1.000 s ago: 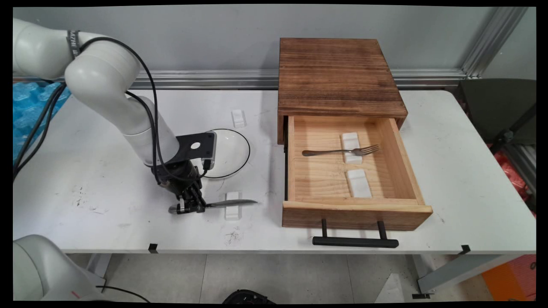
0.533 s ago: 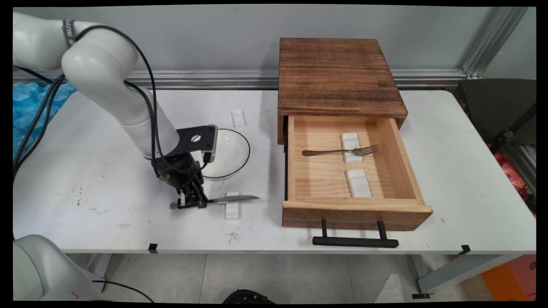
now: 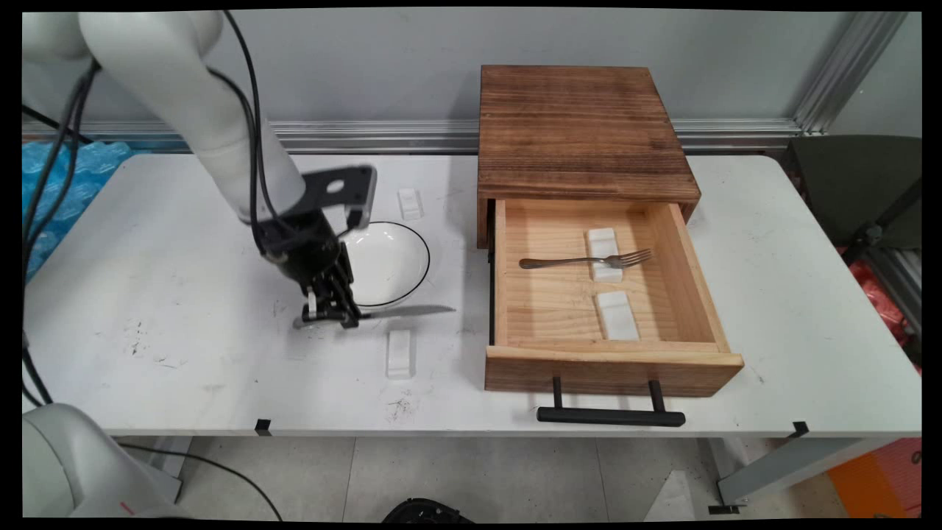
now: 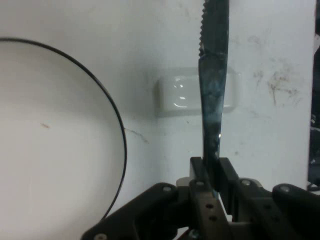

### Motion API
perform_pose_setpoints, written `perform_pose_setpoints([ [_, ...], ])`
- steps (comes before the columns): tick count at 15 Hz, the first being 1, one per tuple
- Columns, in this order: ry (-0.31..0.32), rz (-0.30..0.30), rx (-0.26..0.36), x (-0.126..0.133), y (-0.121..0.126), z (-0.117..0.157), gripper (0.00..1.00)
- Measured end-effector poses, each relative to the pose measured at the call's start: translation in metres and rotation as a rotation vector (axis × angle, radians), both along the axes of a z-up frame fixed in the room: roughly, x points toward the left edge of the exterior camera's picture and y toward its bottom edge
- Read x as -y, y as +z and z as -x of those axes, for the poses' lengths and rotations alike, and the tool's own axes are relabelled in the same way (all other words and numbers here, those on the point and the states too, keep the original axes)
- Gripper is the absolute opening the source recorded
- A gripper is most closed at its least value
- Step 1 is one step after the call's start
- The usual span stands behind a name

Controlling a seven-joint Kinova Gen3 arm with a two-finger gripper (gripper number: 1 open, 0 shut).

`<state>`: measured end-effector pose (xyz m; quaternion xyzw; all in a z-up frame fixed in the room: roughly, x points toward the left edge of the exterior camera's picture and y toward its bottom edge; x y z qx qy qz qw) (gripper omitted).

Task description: Place the picked object into the drawer

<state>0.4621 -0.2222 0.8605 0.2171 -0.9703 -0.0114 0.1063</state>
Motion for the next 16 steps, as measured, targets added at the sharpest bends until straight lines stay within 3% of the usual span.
perform_pose_setpoints([
  [7,-0.039,-0.003,-0.056,0.039,0.083,0.003,0.0],
  [11,-0.041,0.009,-0.098,0.06,0.096,0.027,0.0],
  [16,-0.039,0.018,-0.134,0.083,0.095,0.068,0.0],
])
